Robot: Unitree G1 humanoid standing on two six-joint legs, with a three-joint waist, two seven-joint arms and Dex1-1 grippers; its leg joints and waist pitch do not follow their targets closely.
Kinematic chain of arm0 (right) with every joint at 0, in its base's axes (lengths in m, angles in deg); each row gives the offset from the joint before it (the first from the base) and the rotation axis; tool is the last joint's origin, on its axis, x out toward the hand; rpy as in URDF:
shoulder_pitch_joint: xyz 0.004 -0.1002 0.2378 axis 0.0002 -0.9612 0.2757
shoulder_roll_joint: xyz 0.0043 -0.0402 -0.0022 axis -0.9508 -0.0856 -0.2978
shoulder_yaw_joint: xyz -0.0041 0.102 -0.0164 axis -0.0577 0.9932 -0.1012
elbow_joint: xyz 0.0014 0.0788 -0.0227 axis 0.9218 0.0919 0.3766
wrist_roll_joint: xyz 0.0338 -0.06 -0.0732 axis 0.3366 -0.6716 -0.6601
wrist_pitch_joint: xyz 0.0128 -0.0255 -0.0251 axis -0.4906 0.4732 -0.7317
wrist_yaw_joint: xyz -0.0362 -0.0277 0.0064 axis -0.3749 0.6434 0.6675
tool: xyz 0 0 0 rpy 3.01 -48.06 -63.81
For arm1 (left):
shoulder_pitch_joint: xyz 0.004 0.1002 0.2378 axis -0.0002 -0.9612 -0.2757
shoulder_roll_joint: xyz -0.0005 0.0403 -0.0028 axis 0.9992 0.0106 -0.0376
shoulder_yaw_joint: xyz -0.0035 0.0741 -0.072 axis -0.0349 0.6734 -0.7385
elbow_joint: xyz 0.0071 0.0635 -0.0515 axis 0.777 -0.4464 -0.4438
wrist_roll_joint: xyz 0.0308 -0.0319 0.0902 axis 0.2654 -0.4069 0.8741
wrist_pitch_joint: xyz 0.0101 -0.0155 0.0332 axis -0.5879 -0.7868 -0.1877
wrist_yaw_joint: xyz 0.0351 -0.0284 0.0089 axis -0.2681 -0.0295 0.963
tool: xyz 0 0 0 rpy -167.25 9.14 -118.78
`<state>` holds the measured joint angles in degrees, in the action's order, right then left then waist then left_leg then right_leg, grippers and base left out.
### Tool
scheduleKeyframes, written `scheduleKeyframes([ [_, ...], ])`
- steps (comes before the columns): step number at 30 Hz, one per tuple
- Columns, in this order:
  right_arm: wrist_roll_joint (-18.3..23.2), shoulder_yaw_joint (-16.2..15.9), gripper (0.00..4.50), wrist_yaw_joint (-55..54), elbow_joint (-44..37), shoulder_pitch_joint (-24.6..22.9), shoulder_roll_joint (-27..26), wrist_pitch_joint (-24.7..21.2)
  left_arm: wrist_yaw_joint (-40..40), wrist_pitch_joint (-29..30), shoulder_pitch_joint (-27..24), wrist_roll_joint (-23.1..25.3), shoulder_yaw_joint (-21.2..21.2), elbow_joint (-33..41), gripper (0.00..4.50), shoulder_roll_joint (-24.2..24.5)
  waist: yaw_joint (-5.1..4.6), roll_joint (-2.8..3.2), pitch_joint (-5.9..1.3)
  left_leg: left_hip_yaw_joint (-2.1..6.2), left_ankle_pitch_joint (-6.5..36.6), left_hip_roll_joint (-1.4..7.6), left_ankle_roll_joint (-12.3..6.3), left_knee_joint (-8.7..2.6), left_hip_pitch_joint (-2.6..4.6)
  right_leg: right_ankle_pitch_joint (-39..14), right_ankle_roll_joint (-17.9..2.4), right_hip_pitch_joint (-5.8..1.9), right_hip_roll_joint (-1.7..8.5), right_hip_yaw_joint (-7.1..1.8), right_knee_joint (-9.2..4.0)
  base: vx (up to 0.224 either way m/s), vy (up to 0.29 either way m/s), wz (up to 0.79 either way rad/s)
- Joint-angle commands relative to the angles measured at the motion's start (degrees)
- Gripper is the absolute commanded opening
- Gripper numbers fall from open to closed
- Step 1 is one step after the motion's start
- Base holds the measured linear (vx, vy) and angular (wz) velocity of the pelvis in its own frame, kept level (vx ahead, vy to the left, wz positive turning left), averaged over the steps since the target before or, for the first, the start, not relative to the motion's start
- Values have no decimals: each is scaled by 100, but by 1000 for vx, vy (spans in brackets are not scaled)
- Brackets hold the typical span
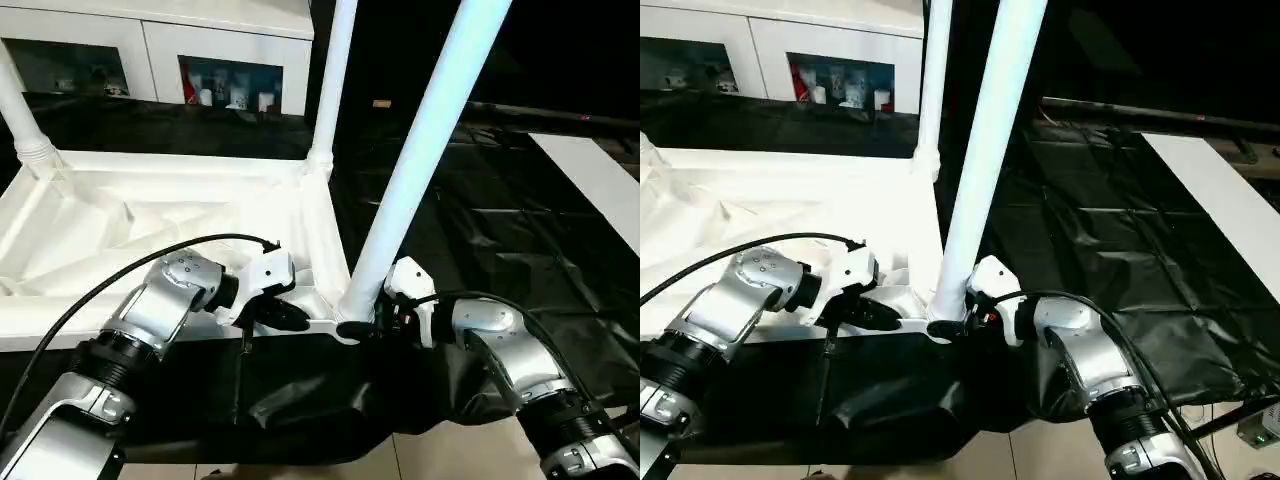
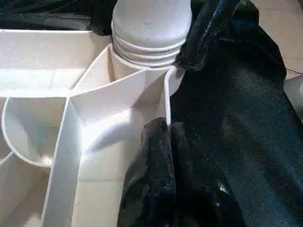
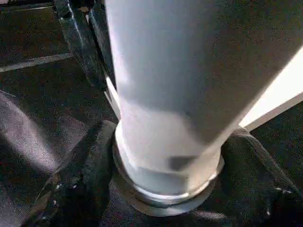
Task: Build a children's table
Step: Rotate leg to tighten
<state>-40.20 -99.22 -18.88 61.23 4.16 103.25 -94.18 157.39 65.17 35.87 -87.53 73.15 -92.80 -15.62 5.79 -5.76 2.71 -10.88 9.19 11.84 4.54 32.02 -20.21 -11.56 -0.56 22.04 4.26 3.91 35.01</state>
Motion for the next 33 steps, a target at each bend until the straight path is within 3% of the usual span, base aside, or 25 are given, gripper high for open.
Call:
scheduleKeyframes([
  [1,103,106,279,38,-20,17,9,-25,246,38,-117,18,257,100,0,-38,-11,96,-292,82,1554,204,62,-356,67,-1216,-1044,-177,403,-297,-429,0,0,0],
  [12,284,210,272,15,-79,-132,-79,-85,171,99,-171,-35,247,74,0,-105,-8,108,-293,79,1561,200,72,-353,72,-1171,-1074,-183,399,-296,-427,0,0,0],
  [15,189,454,272,-806,310,-22,-396,-120,-404,133,-68,65,154,-246,0,-418,-23,100,-281,81,1656,195,107,-360,68,-1376,-1031,-167,403,-296,-446,0,0,0],
  [16,164,533,272,-1097,450,10,-526,-80,-654,150,-23,103,110,-382,0,-555,-26,111,-266,87,1833,194,177,-362,95,-1700,-994,-133,420,-296,-485,0,0,0],
  [17,159,561,272,-1196,496,19,-572,-63,-745,156,-8,116,95,-429,0,-605,-35,102,-261,116,1960,196,238,-369,89,-2015,-910,-149,432,-283,-504,0,0,0],
  [19,190,665,272,-1504,623,48,-735,-75,-1029,170,53,153,43,-602,0,-770,-70,104,-258,128,2087,197,266,-381,87,-2194,-822,-127,429,-282,-525,0,0,0],
  [24,368,1152,272,-2762,1101,303,-1385,-213,-2022,290,323,280,-116,-1167,0,-1350,-114,101,-274,155,2249,194,304,-373,96,-2378,-770,-104,454,-280,-547,0,0,0],
  [25,389,1316,272,-3185,1315,452,-1563,-213,-2290,296,411,354,-139,-1349,0,-1495,-119,140,-273,156,2156,190,322,-382,73,-2296,-753,-108,450,-286,-535,0,0,0],
  [26,287,1430,272,-3762,1640,679,-1750,-118,-2709,278,541,483,-167,-1630,0,-1688,-123,125,-275,151,2192,190,335,-377,99,-2278,-737,-88,443,-285,-553,0,0,0],
  [28,240,1432,271,-3917,1771,773,-1823,-56,-2846,266,594,540,-159,-1744,0,-1759,-124,148,-284,149,2216,181,360,-369,106,-2209,-751,-85,443,-285,-546,0,0,0],
  [30,206,1418,271,-3982,1849,830,-1872,-14,-2927,251,625,579,-148,-1816,0,-1803,-117,129,-292,139,2110,182,310,-368,82,-1963,-752,-105,433,-293,-535,0,0,0],
  [33,-118,1137,271,-3969,1934,911,-1962,216,-3035,118,676,687,-70,-1956,0,-1893,-112,120,-293,119,1980,172,241,-366,75,-1718,-795,-119,415,-294,-515,0,0,0],
])
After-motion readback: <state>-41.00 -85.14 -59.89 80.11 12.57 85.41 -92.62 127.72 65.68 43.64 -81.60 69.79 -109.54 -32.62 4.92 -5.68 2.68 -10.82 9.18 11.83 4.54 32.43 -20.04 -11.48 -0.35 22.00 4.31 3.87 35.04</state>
